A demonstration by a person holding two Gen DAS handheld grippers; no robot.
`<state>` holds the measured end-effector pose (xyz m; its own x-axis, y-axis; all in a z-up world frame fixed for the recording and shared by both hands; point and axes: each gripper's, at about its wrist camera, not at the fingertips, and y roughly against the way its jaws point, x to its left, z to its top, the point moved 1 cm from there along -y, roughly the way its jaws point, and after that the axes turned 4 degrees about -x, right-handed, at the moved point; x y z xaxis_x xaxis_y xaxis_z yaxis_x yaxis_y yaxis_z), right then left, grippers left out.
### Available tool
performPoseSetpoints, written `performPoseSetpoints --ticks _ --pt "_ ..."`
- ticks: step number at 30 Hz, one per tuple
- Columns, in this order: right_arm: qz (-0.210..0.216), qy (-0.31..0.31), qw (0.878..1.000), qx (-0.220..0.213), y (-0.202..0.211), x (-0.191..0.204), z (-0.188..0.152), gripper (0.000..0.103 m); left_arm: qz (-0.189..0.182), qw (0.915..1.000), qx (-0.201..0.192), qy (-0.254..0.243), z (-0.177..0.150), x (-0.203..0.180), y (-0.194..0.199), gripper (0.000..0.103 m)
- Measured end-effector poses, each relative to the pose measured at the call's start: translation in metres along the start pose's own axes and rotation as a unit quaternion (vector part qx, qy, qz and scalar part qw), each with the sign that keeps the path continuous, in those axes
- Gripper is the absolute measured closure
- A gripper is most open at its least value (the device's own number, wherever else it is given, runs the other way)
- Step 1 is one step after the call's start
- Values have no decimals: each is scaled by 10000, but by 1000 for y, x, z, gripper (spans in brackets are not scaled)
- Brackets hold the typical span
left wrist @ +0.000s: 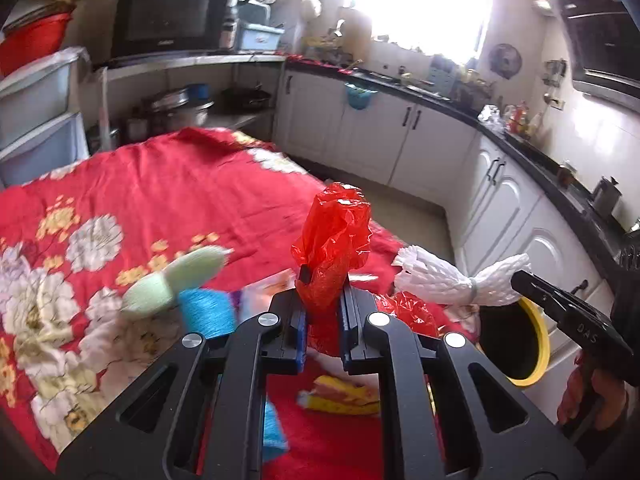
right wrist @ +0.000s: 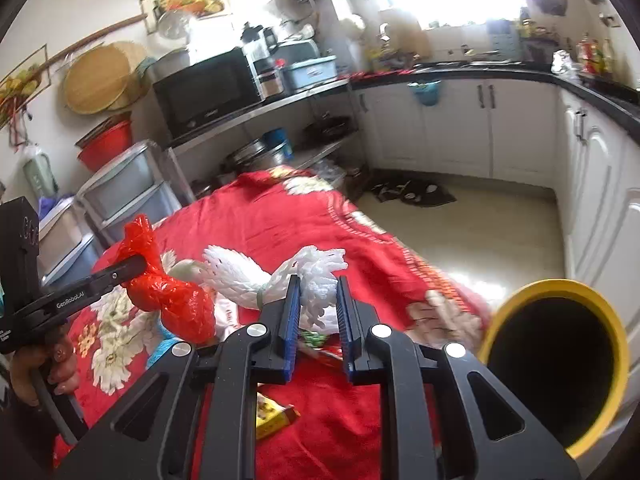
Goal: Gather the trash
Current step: 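Carry the white bag with the right tool while the left tool carries the red bag over the bin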
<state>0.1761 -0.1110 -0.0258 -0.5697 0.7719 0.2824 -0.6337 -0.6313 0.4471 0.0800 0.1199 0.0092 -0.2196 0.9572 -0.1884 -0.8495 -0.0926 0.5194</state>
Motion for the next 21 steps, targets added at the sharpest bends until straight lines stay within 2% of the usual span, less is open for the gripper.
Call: performPoseSetpoints --ticks 9,21 --pt "-775 -97 9961 -423 55 -35 2 86 -545 9980 -64 -311 8 -58 -12 95" --pt "-1821 -336 9793 -817 107 -89 -4 86 -1136 9918 -5 -594 9 -129 -36 95"
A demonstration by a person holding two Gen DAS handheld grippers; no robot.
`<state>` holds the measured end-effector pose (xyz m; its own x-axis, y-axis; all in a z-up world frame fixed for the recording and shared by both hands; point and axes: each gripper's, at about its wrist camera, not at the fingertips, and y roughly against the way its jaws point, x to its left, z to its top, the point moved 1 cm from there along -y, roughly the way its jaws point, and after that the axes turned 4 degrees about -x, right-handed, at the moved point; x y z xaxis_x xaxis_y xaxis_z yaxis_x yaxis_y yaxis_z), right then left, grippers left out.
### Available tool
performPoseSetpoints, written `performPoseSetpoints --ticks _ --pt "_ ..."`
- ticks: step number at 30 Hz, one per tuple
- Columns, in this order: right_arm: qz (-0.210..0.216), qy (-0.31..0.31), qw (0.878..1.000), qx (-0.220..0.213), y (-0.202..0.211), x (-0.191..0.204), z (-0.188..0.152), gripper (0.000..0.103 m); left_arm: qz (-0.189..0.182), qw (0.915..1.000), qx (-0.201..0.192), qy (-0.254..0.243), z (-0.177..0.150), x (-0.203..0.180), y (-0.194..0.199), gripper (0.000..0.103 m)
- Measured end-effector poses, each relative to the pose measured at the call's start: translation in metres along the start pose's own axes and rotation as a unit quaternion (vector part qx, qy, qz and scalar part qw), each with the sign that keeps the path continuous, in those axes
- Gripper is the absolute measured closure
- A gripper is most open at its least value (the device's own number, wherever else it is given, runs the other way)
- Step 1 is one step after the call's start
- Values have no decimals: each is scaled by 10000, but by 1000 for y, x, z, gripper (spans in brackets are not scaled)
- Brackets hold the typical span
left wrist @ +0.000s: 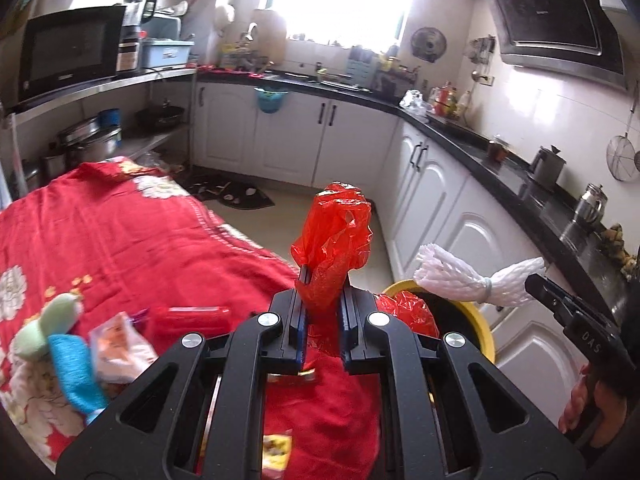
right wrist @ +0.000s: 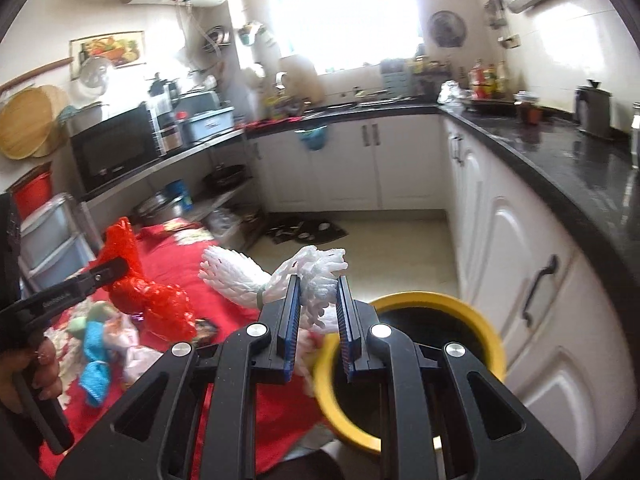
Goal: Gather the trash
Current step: 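Carry the white bag with the right tool while the left tool carries the red bag over the bin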
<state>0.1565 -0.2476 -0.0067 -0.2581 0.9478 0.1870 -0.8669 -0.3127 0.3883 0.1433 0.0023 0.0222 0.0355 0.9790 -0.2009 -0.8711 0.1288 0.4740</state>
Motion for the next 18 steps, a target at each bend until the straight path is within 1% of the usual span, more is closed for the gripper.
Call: performPoseSetpoints --ticks 10,14,18 --pt "-921 -38 9957 4 8 -49 -18 86 -308 9993 166 -127 -1 -43 -37 95" --pt "-1157 -97 9932 102 5 -67 -22 86 -399 9985 290 -229 -5 -60 -56 95" --pt "-1395 -24 9899 240 -1 -77 -30 85 -443 9973 456 -370 -14 -76 -78 95"
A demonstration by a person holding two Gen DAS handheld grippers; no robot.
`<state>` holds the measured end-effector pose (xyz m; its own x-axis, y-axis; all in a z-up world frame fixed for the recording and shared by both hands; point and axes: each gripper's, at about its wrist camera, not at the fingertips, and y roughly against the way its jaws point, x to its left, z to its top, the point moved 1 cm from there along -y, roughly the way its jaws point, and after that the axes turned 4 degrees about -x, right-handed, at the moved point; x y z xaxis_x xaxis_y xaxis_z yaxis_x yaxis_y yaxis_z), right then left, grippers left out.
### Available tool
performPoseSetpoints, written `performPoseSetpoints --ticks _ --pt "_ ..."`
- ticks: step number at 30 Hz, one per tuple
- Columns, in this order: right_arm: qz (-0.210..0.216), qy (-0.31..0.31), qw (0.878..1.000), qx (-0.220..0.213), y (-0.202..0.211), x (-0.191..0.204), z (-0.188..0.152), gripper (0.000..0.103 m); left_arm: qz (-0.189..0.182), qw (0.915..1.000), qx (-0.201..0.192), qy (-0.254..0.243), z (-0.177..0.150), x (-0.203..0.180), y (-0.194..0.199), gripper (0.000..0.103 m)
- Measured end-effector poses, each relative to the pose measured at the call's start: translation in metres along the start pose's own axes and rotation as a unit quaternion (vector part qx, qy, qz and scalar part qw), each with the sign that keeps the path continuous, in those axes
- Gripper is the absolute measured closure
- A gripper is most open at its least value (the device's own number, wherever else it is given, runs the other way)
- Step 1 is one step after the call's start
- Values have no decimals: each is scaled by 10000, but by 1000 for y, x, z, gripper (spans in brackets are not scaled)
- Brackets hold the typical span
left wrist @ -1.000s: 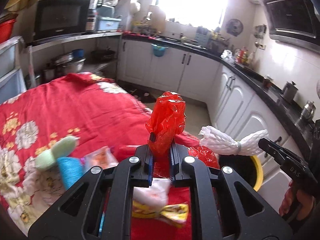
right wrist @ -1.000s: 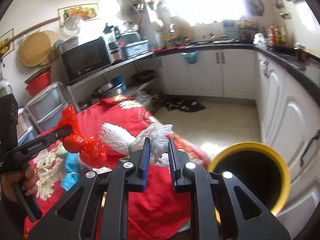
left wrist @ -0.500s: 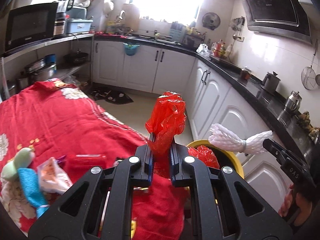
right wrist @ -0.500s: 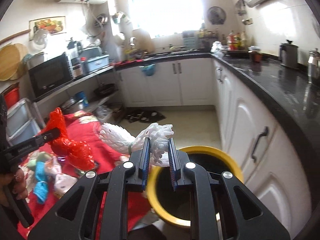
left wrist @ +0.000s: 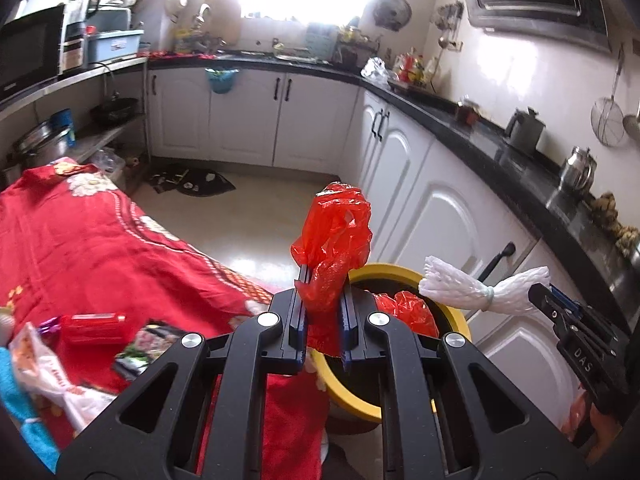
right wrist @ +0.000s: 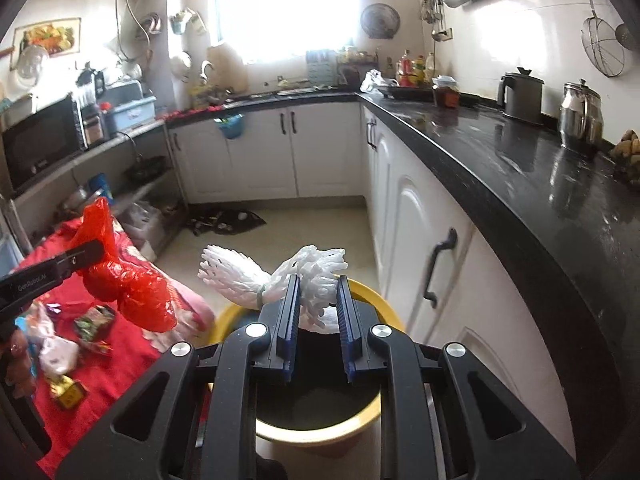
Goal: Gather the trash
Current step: 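Carry the white bag with the right tool while the left tool carries the red bag over the bin, then open the right tool over the bin while the left tool releases the red bag into it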
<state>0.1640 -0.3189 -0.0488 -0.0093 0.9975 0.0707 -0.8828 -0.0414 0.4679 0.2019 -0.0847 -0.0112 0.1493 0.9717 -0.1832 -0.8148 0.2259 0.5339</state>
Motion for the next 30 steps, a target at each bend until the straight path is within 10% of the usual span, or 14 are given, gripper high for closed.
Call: performPoseSetpoints --ticks 13,16,21,25,30 --pt "-356 111 9982 464 -40 -10 -29 80 -225 9983 523 -121 -11 -23 -65 94" --pt "-371 50 9979 524 -47 -13 -34 50 -159 9981 578 -158 -12 -26 -74 58" --pt "-379 -85 9980 505 -45 -15 -39 36 -45 9981 590 -154 -15 -22 -74 31" --pt "-388 -145 9984 391 -37 -15 -34 33 50 9987 480 -140 -16 -14 -59 11" --pt "-274 -167 9993 165 -22 -8 -24 25 200 9994 268 -49 -15 1 -33 11"
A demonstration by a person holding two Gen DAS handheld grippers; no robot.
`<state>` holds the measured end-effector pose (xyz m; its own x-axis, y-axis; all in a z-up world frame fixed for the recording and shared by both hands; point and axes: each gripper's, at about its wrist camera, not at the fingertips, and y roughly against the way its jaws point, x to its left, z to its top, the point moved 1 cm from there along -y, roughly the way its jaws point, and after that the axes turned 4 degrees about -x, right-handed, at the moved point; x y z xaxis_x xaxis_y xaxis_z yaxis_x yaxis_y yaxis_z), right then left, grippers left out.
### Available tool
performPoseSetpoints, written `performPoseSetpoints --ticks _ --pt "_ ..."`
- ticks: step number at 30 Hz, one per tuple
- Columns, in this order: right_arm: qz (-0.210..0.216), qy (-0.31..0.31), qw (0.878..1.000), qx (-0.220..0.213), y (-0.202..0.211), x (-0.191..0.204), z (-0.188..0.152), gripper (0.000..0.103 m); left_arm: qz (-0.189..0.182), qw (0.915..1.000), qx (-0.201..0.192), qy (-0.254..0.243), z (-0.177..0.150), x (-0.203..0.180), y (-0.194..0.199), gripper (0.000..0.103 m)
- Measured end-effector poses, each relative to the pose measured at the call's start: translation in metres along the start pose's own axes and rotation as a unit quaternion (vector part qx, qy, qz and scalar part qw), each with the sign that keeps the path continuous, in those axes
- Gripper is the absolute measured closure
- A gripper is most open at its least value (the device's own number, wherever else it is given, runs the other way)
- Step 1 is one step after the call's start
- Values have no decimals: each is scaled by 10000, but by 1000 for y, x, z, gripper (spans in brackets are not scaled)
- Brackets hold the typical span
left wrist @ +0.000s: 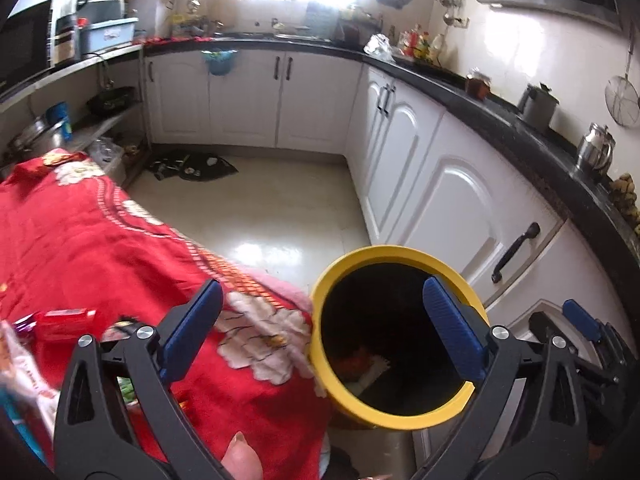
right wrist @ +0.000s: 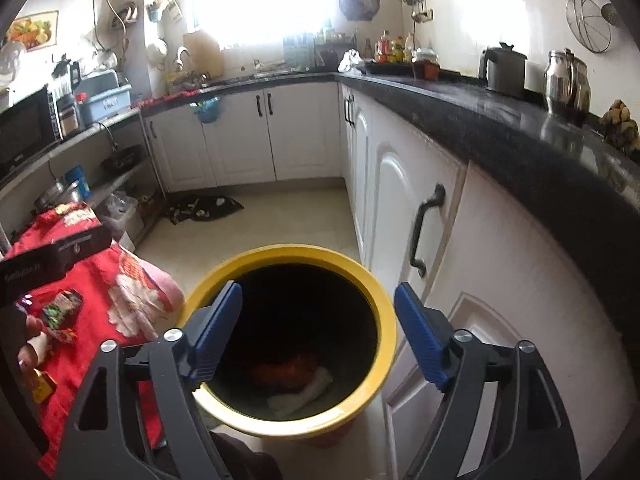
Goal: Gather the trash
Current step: 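Open the right tool over the bin while the left tool releases the red bag into it, then grasp the white plastic bag with the right tool while the left tool grasps the green knitted pad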
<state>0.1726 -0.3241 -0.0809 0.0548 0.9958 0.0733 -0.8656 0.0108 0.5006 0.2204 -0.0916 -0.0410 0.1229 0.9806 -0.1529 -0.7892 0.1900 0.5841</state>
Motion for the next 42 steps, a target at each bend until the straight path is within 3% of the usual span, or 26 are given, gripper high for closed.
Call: performPoseSetpoints --ticks 18,42 --pt "956 347 9934 -522 59 81 27 18 616 9938 -761 523 0 78 101 11" --pt "2040 979 9719 -648 93 184 27 14 1452 9757 -1212 1103 -11 170 183 11"
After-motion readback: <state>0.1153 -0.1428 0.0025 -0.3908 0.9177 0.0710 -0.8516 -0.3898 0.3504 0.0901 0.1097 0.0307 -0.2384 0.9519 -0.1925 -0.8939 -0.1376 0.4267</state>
